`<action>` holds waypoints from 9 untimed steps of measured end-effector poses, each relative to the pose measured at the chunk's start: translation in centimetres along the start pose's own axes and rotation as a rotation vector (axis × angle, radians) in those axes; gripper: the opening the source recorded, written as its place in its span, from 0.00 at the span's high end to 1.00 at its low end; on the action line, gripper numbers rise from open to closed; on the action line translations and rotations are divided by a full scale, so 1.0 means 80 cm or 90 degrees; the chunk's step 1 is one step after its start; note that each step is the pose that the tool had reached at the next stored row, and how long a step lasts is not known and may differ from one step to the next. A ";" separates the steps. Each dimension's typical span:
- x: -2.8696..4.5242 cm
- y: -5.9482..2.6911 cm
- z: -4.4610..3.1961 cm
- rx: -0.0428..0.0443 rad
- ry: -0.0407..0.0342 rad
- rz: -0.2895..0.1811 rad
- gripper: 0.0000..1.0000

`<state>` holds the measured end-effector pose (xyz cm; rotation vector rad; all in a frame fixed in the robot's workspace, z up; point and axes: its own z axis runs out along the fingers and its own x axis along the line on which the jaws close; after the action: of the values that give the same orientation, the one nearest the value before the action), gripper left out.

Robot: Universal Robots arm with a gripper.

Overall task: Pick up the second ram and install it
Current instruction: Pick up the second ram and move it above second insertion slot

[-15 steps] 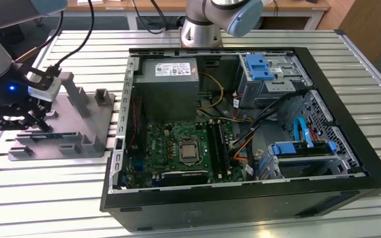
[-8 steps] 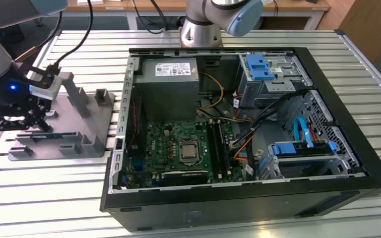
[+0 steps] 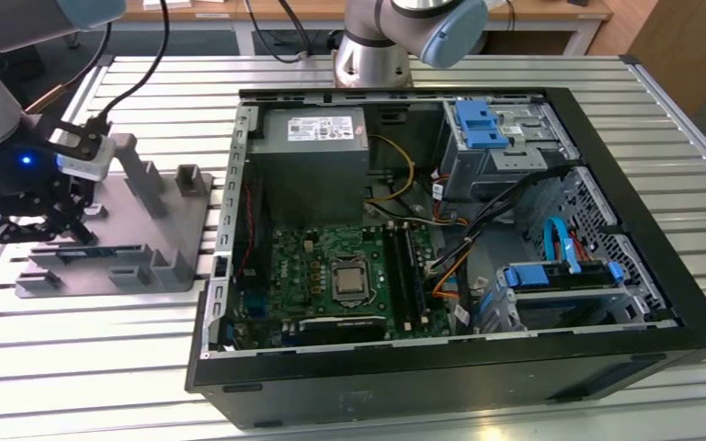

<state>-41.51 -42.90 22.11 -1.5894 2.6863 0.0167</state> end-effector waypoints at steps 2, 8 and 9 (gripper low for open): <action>0.0000 0.000 0.0000 -0.0002 0.0000 -0.010 0.90; 0.0000 0.000 0.0000 -0.0010 0.0000 -0.044 0.90; 0.0000 0.000 0.0000 -0.0011 0.0000 -0.049 0.90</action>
<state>-41.51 -42.90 22.11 -1.6925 2.6230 0.0178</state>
